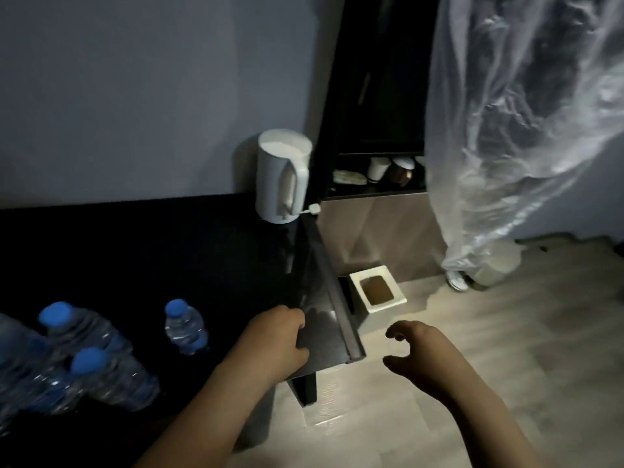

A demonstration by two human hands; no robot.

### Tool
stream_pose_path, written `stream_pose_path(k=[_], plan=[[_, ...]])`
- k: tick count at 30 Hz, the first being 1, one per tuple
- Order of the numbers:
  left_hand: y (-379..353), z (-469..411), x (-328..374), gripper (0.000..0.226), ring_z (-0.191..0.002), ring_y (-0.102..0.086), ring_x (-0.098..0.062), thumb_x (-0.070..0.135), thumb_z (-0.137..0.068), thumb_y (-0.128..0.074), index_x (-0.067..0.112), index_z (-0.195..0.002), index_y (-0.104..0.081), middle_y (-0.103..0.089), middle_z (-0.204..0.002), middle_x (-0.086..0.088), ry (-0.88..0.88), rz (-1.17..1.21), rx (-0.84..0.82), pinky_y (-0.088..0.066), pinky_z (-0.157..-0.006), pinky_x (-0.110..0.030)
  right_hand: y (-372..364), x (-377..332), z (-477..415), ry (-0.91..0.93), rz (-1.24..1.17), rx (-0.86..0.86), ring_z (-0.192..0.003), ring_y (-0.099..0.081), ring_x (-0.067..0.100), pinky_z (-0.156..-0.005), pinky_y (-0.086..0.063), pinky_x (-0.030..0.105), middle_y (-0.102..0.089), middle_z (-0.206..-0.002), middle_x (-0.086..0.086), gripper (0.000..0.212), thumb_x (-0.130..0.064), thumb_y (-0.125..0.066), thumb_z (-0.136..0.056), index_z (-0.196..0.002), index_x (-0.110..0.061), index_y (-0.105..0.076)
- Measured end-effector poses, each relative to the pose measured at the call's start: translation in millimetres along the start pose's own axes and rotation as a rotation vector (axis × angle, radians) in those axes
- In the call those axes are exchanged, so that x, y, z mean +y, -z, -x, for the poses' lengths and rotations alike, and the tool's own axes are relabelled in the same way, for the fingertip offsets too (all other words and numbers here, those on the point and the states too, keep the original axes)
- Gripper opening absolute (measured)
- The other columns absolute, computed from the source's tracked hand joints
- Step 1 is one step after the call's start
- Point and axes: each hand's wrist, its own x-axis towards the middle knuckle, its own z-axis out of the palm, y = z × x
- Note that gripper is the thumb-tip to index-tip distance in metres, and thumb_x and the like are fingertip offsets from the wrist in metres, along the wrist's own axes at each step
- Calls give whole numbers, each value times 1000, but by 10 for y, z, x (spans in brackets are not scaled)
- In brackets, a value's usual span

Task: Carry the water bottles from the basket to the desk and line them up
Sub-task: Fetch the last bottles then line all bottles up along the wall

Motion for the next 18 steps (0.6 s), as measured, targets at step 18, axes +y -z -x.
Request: stream_pose_path(k=[18], plan=[[-1346, -1020, 3202, 42, -78, -59, -10, 35, -82, -61, 24, -122, -56, -59, -115, 5, -405, -128, -248, -50, -72, -24, 954, 3128, 1258, -462, -252, 286, -117, -54, 12, -87, -42, 22, -58, -128, -4, 46, -29, -67, -83, -127, -23, -57]])
